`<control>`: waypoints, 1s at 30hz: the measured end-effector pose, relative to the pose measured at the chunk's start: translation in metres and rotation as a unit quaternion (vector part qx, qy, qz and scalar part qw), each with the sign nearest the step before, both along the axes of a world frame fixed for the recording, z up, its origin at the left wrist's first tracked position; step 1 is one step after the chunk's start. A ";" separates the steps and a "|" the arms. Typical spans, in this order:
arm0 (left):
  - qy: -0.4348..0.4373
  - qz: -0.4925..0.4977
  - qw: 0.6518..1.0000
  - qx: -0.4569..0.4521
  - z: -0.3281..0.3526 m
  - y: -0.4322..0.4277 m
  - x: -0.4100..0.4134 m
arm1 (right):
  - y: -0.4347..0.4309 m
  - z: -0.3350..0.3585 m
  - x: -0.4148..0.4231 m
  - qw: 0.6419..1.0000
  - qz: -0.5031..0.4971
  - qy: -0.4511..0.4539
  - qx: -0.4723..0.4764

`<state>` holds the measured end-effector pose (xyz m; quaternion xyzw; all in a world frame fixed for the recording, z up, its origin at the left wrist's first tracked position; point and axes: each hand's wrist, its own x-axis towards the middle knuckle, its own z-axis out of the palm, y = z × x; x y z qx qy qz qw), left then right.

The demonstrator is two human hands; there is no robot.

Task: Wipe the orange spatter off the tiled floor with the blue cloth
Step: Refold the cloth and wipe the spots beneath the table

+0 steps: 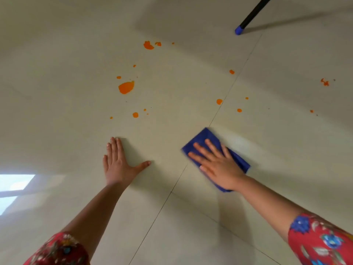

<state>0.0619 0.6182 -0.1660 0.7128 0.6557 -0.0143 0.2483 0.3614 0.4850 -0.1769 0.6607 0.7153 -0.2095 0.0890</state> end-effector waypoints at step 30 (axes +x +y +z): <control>0.013 -0.160 0.951 -0.265 0.069 0.101 -0.026 | 0.073 0.037 -0.044 0.994 0.014 -0.015 -0.108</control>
